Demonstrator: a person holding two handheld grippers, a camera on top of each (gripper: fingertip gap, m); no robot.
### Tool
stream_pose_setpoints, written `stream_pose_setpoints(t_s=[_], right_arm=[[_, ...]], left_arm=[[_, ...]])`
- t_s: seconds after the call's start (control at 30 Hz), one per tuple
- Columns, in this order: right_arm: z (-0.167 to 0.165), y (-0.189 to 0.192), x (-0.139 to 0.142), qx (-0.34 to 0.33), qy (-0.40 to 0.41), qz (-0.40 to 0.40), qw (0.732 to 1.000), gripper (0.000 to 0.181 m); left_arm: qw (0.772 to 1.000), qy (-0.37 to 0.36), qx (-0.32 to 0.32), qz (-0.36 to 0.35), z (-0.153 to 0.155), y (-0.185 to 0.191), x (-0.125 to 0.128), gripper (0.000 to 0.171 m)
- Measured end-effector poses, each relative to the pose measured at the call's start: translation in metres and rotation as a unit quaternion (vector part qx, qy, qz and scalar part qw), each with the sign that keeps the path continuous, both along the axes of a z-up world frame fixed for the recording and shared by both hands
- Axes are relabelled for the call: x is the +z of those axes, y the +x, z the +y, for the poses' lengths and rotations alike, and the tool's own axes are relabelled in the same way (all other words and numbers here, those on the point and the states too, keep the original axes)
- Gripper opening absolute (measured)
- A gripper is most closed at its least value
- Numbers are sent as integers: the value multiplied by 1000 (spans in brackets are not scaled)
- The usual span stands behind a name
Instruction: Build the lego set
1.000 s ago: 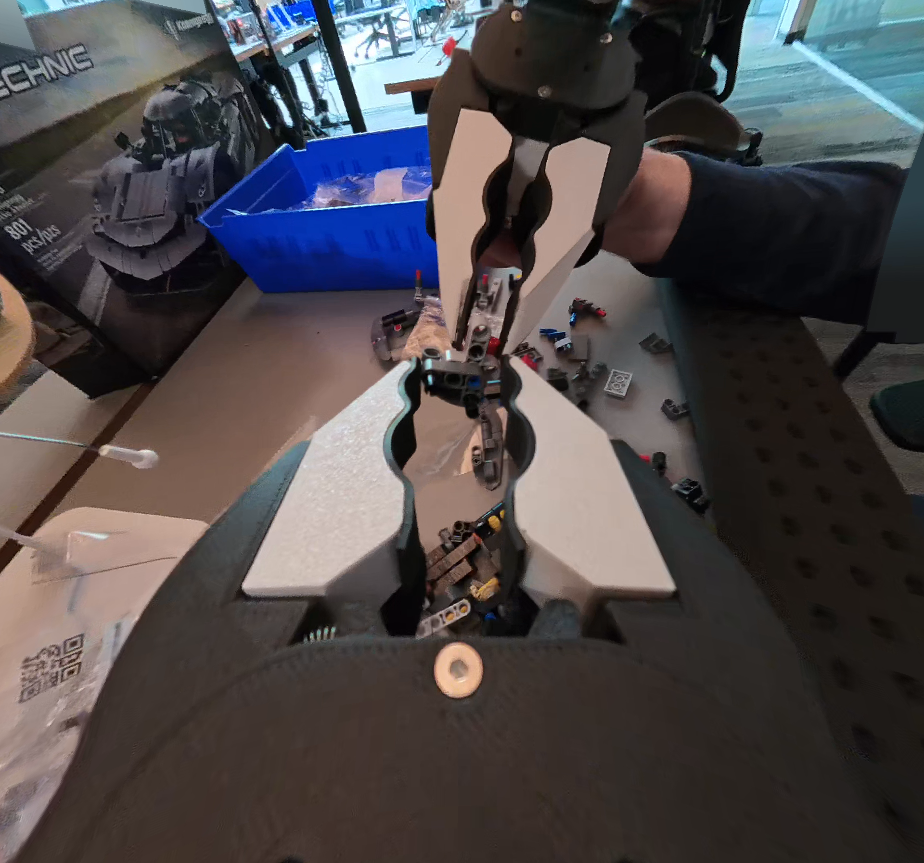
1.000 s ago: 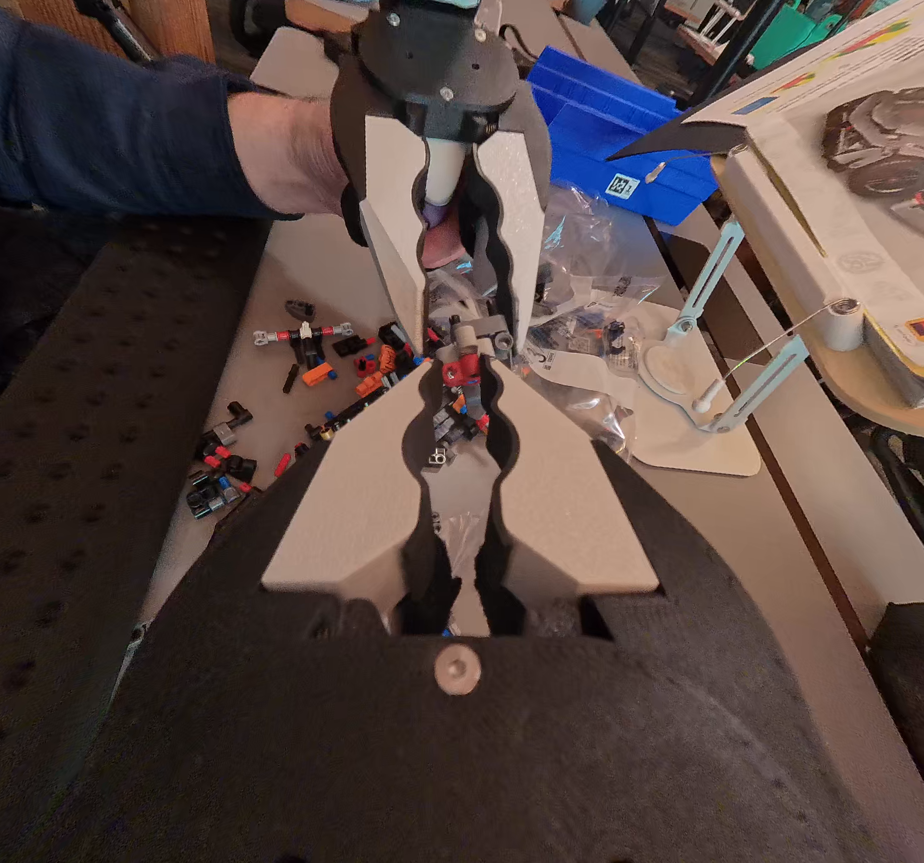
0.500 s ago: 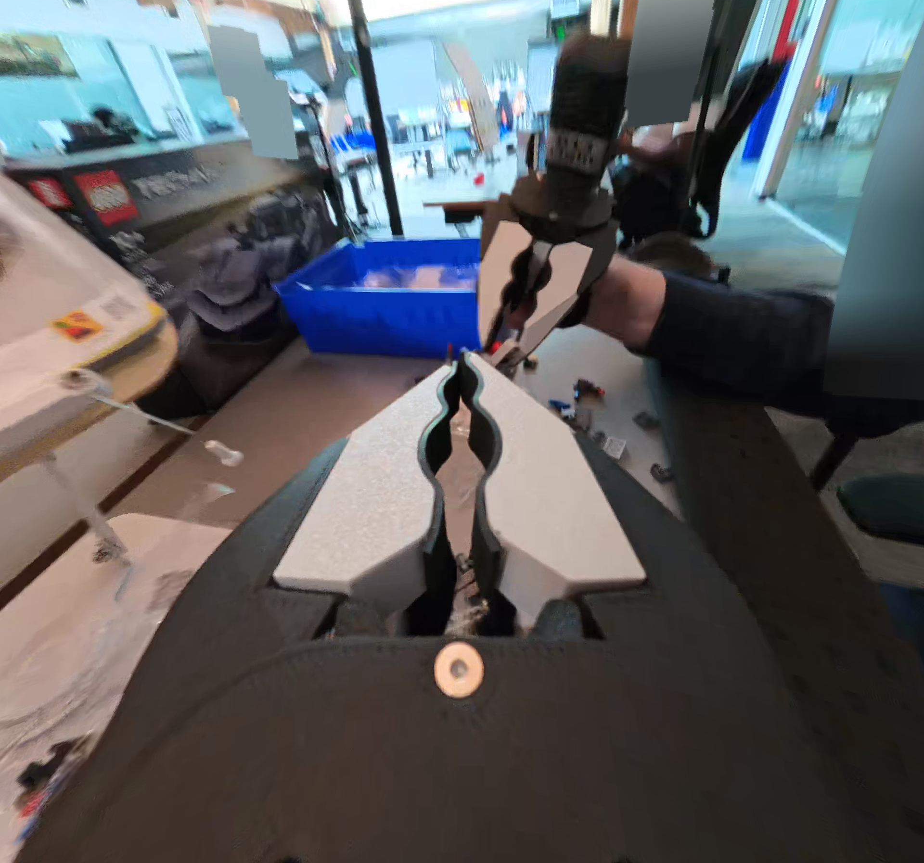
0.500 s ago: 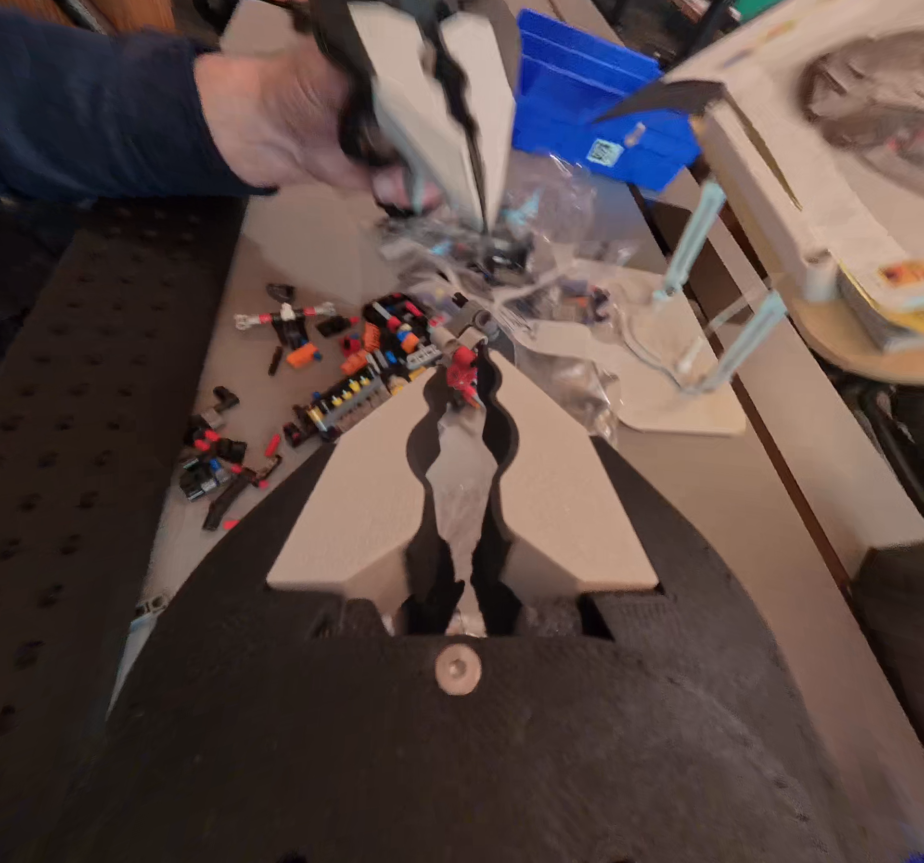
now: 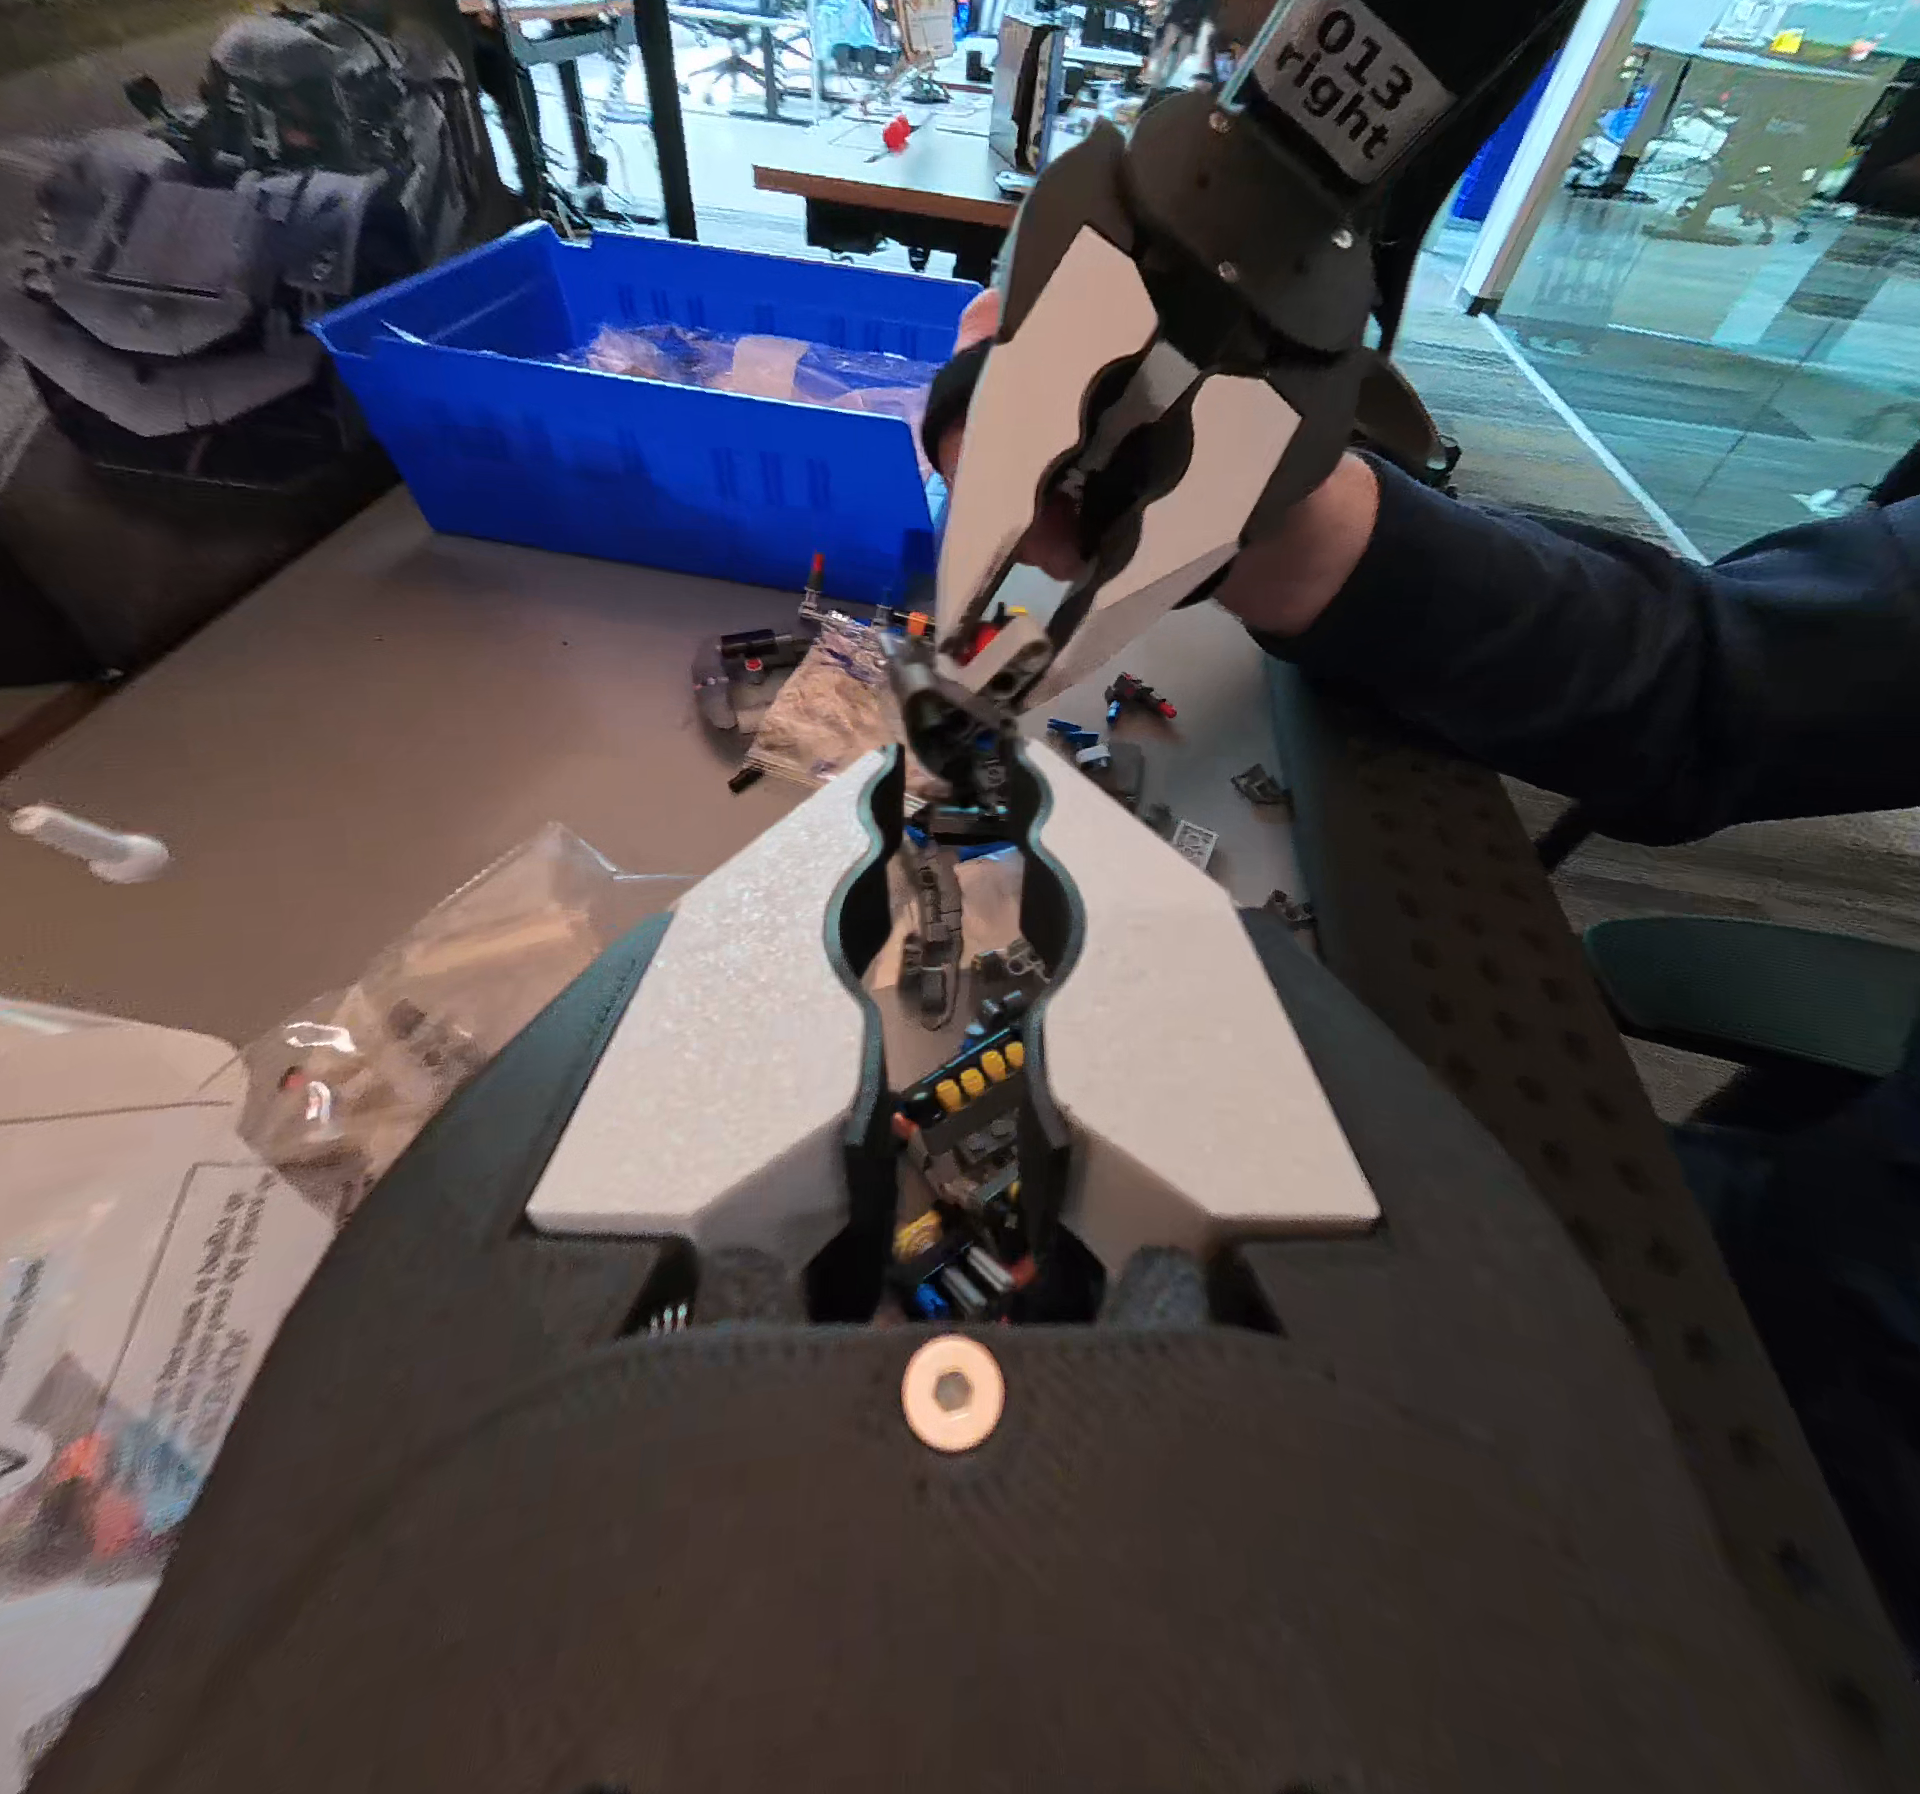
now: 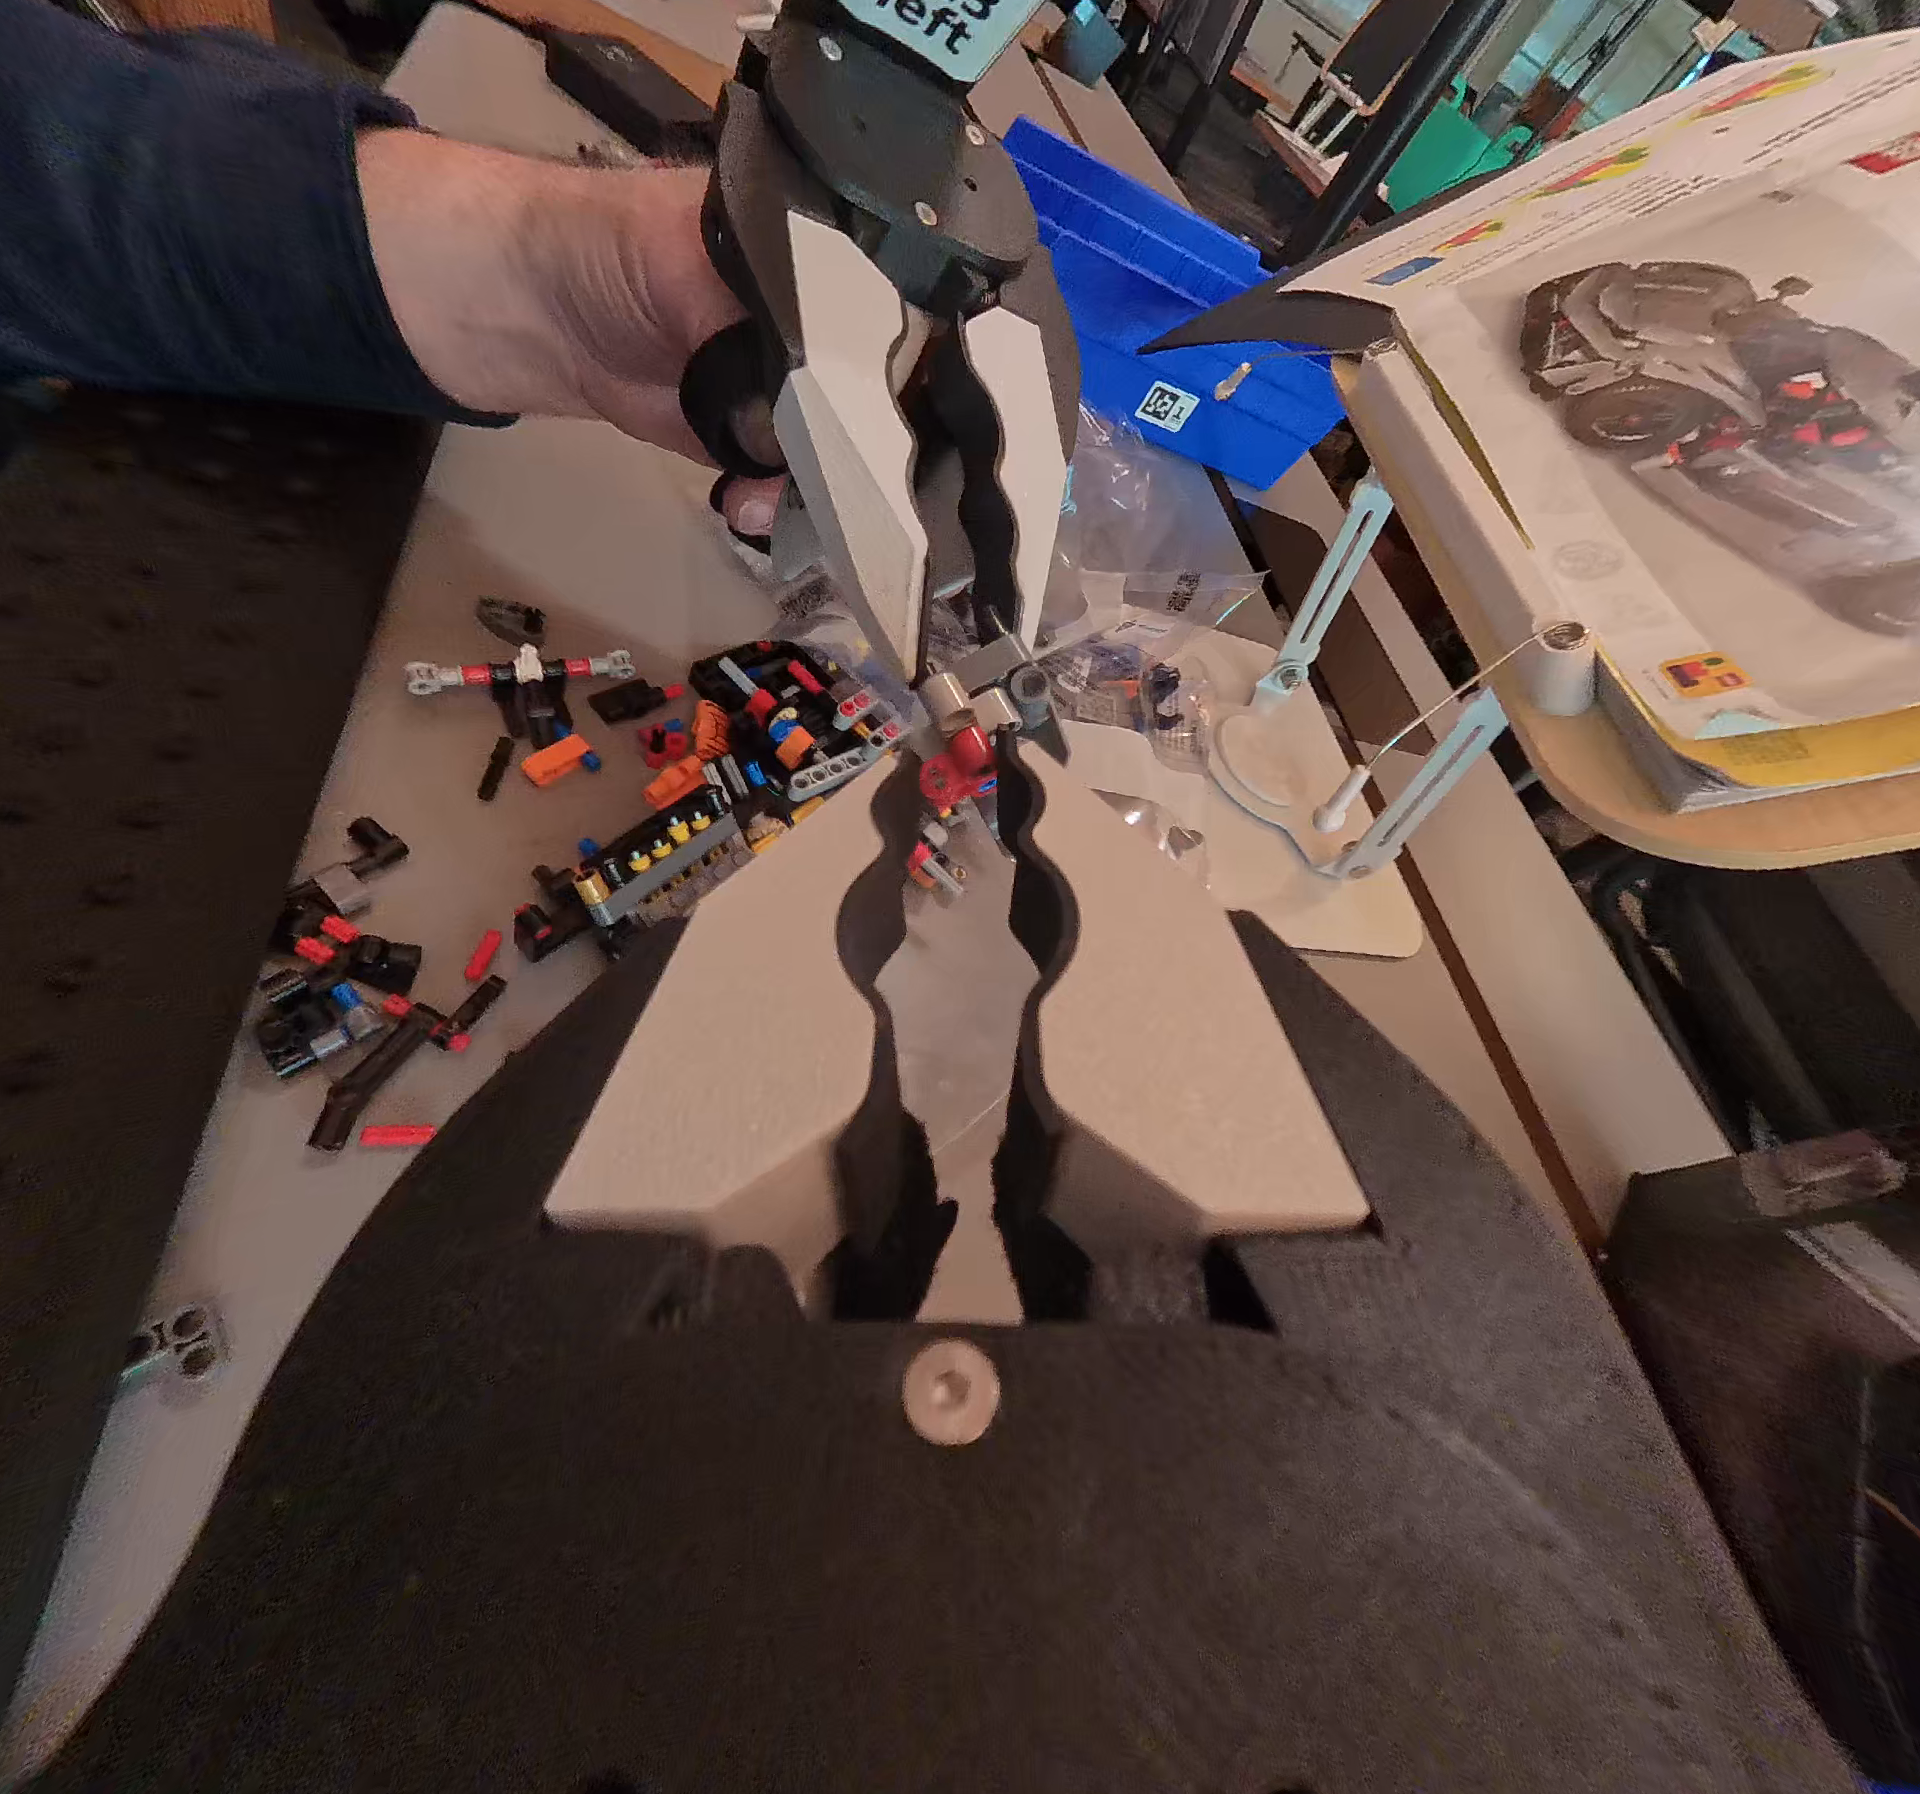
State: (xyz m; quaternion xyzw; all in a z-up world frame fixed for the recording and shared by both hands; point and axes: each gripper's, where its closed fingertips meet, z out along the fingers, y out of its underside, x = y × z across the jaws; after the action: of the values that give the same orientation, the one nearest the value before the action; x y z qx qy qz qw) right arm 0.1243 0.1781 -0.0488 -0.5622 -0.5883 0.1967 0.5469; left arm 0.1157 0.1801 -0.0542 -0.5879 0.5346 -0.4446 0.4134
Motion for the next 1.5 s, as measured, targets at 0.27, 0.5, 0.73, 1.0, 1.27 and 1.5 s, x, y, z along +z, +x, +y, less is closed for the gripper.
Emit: stream_pose_setpoints(t_s=[0.27, 0.5, 0.73, 1.0, 1.27, 1.5], right_arm=[[1, -5, -6, -14, 55, -37, 998, 13], [1, -5, -7, -10, 51, -34, 998, 13], [5, 1, 5, 5, -88, 62, 994, 27], [-5, -2, -2, 69, -218, 104, 968, 23], [-13, -8, -11, 89, -257, 92, 958, 28], [-12, -6, -15, 73, -217, 60, 972, 22]], left_arm=[[998, -56, -4, -14, 2, 1, -1, 15], [999, -34, 3, -3, 3, 2, -3, 14], [998, 59, 6, 16, 0, 2, -2, 13], [992, 121, -13, 30, -9, 4, -4, 14], [982, 179, -6, 61, -9, 6, -12, 13], [976, 202, 4, 82, -6, 6, -16, 13]])
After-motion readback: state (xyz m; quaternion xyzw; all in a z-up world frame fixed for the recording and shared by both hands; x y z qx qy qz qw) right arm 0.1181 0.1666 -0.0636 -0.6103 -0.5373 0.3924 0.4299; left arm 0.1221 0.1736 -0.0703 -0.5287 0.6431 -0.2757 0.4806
